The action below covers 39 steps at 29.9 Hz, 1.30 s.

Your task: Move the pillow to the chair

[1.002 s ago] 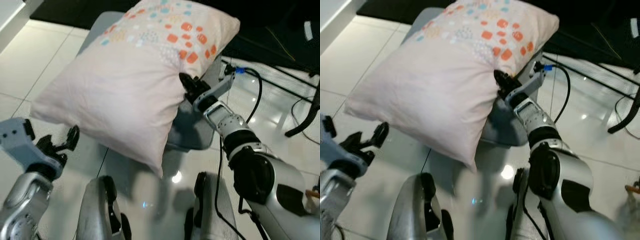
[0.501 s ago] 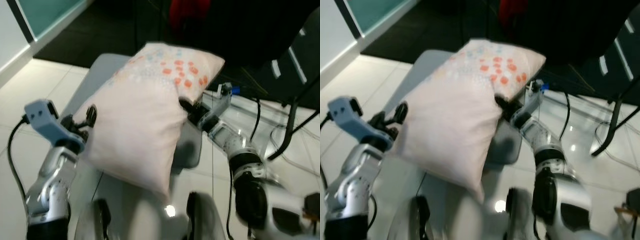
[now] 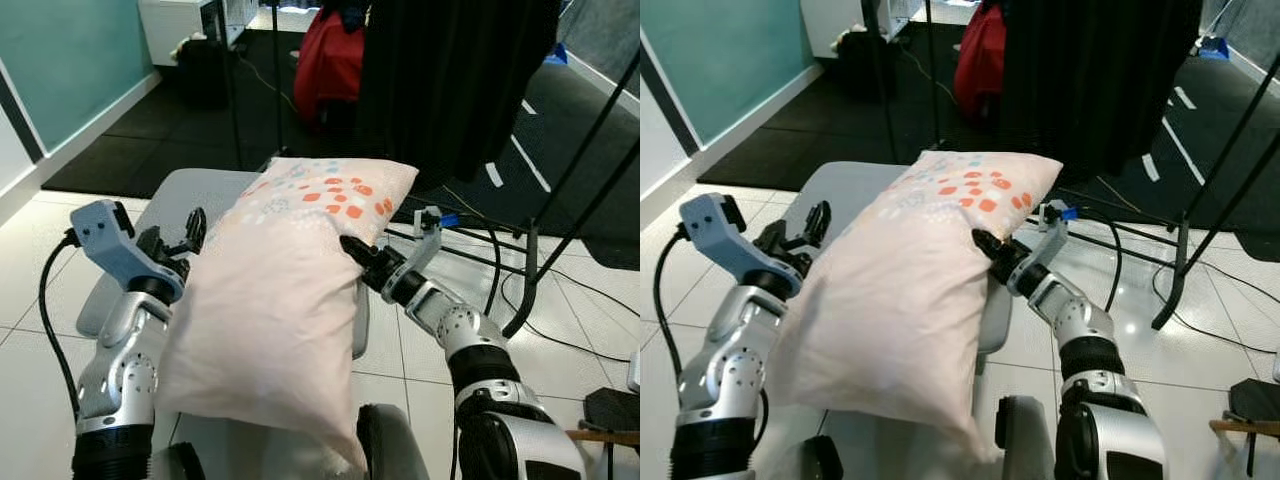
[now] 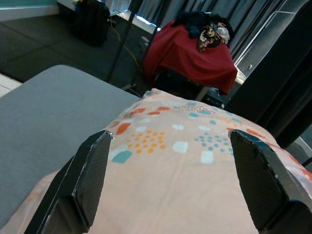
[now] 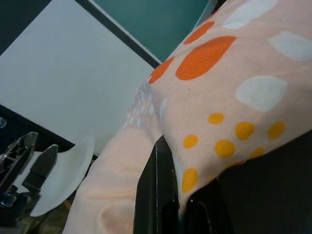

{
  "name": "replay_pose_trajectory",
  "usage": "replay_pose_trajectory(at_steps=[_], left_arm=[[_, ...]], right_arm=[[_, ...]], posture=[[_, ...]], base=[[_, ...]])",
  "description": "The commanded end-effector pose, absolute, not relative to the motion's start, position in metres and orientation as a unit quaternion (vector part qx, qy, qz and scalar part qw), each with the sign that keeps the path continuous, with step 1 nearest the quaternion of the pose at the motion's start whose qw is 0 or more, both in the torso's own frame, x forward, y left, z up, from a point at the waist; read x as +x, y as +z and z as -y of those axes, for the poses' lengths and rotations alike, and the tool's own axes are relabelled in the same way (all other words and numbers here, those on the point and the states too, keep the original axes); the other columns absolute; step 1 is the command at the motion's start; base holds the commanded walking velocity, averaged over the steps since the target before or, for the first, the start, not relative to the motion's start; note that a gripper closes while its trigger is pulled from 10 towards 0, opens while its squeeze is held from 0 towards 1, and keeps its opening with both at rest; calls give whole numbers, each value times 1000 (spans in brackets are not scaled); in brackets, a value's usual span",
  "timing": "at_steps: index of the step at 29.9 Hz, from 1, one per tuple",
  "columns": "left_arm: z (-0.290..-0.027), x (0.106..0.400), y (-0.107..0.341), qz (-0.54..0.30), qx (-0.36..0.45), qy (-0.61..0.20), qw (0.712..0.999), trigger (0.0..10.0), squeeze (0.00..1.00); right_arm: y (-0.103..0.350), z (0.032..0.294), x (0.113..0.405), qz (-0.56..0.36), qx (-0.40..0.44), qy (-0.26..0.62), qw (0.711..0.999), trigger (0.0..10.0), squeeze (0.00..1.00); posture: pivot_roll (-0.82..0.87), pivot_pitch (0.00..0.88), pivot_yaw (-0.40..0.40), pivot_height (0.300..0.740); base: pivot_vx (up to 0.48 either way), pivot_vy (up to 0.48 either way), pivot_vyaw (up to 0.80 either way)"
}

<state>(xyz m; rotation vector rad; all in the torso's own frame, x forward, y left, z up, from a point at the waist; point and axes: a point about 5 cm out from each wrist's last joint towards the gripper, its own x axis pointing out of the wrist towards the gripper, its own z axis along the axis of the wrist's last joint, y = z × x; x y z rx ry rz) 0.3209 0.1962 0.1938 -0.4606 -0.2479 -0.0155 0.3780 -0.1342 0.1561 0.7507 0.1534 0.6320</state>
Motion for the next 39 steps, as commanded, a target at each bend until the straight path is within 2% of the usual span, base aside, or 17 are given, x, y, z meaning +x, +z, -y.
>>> replay_pose_trajectory(at_steps=[1,8,19,25,30,39], left_arm=[[-193,325,193,128,-225,-10,966,10000,0],[-197,328,185,120,-210,3,970,10000,0],[-199,321,159,87,-182,14,979,10000,0],[-205,317,155,81,-187,23,979,10000,0],[-211,316,155,83,-196,33,977,10000,0],[-209,315,156,90,-206,34,974,10000,0]], right_arm=[[179,138,383,-31,354,305,884,0,0],[195,137,389,-9,339,303,890,0,0],[194,131,387,-15,316,310,896,0,0],[188,126,383,-25,311,319,895,0,0],[188,124,383,-29,309,322,895,0,0],[190,124,383,-28,304,322,896,0,0]], posture=[[-209,0,-17,436],[-205,0,-22,466],[-209,0,-28,506],[-207,0,-33,526],[-205,0,-36,546],[-208,0,-38,581]], base=[[0,0,0],[0,0,0],[0,0,0],[0,0,0],[-346,0,0],[0,0,0]])
